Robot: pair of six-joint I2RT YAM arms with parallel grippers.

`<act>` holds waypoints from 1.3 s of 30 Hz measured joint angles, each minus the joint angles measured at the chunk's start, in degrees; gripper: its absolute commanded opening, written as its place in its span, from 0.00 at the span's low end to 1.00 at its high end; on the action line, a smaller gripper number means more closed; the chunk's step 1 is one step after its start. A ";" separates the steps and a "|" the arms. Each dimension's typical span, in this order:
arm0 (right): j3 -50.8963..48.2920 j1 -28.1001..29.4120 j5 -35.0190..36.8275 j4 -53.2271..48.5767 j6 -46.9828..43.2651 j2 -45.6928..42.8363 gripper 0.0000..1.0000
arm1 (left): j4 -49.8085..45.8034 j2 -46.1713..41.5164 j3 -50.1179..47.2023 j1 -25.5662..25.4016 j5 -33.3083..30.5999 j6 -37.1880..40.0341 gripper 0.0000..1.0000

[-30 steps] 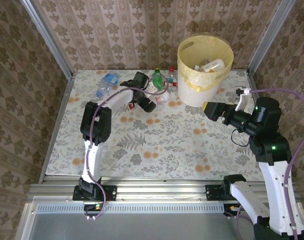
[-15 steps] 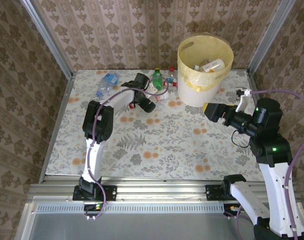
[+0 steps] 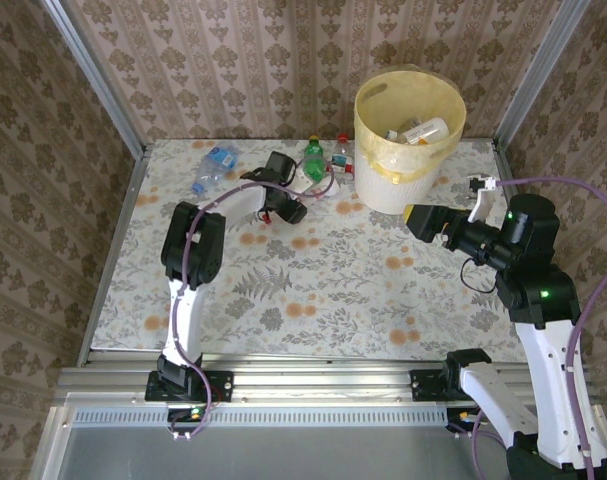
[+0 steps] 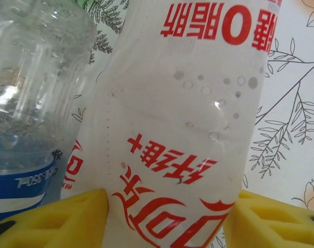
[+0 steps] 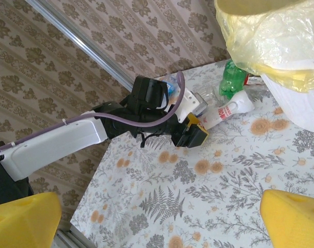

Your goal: Throw the plastic bottles in the bin

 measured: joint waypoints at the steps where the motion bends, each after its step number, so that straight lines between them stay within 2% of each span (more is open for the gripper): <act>1: -0.15 0.00 -0.02 0.44 0.00 -0.07 1.00 | 0.61 -0.42 -0.68 -0.07 0.00 -0.15 0.51; 5: -0.94 0.00 -0.28 0.85 0.00 -0.39 1.00 | 2.58 -2.58 -3.85 -0.55 -0.04 -0.42 0.44; 16: -2.71 0.00 -1.07 2.64 0.66 -0.11 1.00 | 6.67 -10.64 -15.04 -3.23 -0.42 -2.01 0.35; 28: -5.92 0.02 -1.31 5.57 2.67 0.52 1.00 | 9.25 -20.52 -26.99 -6.93 -0.22 -5.99 0.32; 39: -8.35 2.91 -1.64 8.66 5.86 3.45 1.00 | 12.85 -30.60 -32.50 -12.74 -1.38 -8.66 0.32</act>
